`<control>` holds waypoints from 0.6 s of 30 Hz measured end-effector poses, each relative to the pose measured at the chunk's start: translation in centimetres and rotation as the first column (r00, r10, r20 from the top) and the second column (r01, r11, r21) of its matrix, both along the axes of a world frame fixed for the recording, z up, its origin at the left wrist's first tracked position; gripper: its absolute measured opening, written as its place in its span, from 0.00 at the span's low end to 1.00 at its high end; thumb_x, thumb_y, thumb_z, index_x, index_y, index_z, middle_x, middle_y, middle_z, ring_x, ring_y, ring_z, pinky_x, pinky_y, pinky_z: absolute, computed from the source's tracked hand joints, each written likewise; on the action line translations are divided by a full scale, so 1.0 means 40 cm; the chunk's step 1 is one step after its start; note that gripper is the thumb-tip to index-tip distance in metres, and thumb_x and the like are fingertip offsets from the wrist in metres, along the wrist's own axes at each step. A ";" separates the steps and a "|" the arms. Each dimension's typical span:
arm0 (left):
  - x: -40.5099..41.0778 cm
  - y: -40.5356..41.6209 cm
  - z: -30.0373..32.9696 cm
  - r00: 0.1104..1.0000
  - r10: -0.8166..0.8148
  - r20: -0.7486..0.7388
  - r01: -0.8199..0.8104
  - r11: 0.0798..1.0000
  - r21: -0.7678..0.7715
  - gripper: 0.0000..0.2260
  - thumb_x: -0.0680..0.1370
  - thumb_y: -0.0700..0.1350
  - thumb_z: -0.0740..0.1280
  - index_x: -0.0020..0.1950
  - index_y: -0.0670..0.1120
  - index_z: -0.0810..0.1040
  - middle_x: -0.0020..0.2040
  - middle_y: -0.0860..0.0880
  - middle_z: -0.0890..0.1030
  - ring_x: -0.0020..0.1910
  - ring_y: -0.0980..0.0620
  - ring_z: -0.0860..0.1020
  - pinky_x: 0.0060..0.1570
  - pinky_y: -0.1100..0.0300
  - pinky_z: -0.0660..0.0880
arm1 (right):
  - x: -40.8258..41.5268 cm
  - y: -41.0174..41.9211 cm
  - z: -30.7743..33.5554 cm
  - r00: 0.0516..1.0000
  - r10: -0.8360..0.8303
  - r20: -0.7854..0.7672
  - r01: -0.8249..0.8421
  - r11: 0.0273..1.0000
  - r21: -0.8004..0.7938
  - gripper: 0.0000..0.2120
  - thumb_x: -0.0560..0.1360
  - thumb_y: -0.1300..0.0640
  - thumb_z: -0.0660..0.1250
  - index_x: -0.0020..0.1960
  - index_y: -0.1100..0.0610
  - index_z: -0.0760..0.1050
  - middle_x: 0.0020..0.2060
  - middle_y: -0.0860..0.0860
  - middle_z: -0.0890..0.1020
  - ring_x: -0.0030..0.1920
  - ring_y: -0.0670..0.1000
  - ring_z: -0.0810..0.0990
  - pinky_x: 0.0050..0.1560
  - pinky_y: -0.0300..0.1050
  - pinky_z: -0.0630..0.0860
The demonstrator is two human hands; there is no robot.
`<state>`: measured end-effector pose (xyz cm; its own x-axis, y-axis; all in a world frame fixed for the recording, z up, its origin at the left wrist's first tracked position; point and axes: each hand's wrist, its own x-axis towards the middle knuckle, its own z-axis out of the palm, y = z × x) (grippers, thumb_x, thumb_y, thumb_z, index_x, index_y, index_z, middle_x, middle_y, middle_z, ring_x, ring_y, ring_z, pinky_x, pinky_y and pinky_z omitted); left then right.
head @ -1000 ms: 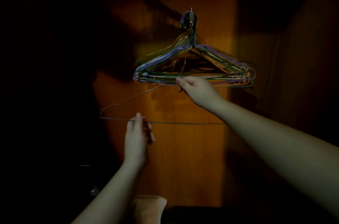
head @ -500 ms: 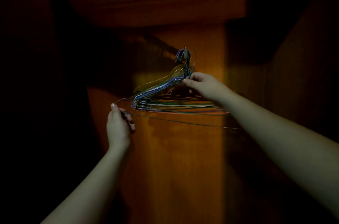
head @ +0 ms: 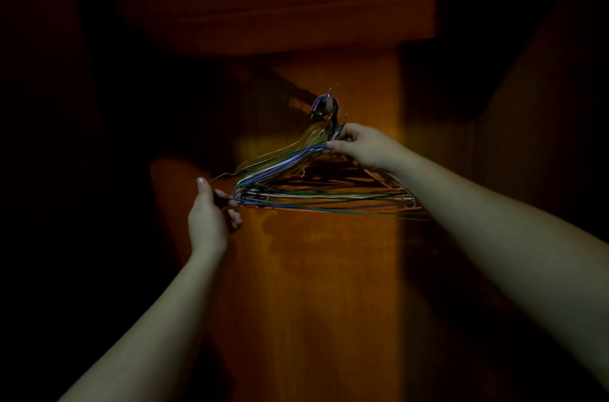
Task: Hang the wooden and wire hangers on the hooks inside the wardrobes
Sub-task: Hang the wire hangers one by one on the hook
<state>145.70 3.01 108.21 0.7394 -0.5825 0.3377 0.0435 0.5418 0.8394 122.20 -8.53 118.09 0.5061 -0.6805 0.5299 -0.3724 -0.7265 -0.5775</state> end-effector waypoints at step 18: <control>-0.012 -0.034 0.003 1.000 -0.015 0.007 0.014 0.997 0.073 0.20 0.84 0.58 0.52 0.45 0.45 0.73 0.34 0.48 0.77 0.21 0.54 0.71 0.29 0.59 0.66 | 0.024 -0.063 0.045 0.991 -0.129 -0.025 0.127 0.988 -0.087 0.13 0.79 0.47 0.63 0.59 0.54 0.74 0.50 0.49 0.76 0.50 0.51 0.75 0.37 0.39 0.66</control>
